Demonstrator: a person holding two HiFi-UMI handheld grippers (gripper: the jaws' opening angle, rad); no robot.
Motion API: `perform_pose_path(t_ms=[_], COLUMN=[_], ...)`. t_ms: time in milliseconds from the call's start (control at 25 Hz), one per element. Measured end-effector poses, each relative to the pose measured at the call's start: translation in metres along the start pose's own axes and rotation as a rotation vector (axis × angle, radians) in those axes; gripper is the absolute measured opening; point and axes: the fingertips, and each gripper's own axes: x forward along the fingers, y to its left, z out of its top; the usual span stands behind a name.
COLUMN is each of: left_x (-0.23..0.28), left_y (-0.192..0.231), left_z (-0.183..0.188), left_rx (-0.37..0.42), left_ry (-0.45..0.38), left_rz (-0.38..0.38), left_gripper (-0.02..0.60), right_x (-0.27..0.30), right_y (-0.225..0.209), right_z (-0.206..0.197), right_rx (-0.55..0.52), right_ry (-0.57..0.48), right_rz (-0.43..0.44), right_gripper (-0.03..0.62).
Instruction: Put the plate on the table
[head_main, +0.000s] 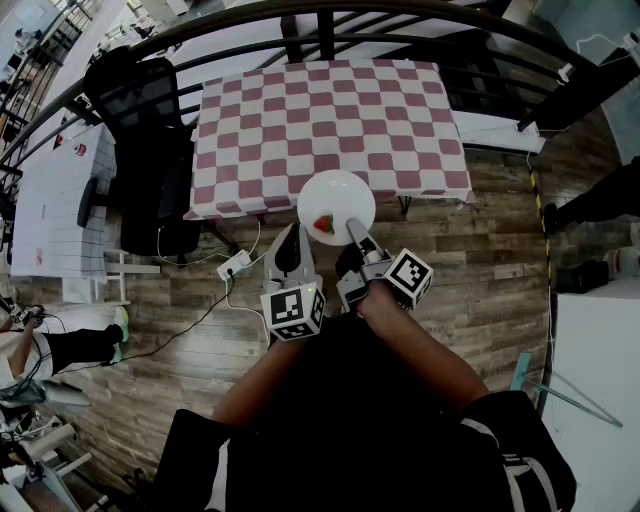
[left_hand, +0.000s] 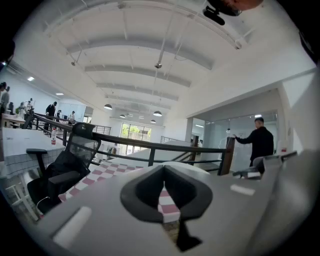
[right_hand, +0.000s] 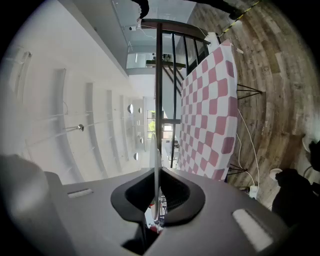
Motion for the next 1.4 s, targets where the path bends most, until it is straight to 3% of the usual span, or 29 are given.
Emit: perform_pose_path(t_ms=[240,400,600,840,1040,1280,1400], left_x=[0.0,-0.002,-0.013,-0.02,-0.005,0.026,0.044], left_y=[-0.01,-0.012,-0.02,-0.005,0.002,-0.007,-0.006], left_z=[-0.006,-0.011,-0.016,-0.021,-0.025,-0.022,-0.021], left_rx=[0.009,-0.002,0.017,0.016,0.012,0.02,0.022], left_ry=[-0.001,0.009,0.008,0.02,0.024,0.02,0.017], left_rz=[-0.014,-0.01,-0.009,0.03,0.038,-0.004,-0.025], left_gripper=[0.009,0.009,0.009,0.009,0.009,0.009,0.009], right_x=[-0.012,-0.02,-0.032,-0.031,-0.026,-0.01,0.004], right_y=[-0.011,-0.004,-0.001,0.0,-0.011,-0.023,-0.027], right_z=[0.01,0.018,0.026,0.032,0.039,0.052,0.058], right_rx=[0.018,0.001,-0.063,-0.066,-0.058,-0.096,-0.067], right_ry=[-0.027,-0.043,-0.042,-0.057,-0.066,-0.059,-0.066], right_rz=[-0.068,-0.022,-0.053,-0.008,-0.041,-0.09,-0.098], right_gripper=[0.015,0.015,0.017,0.017,0.017,0.017,0.017])
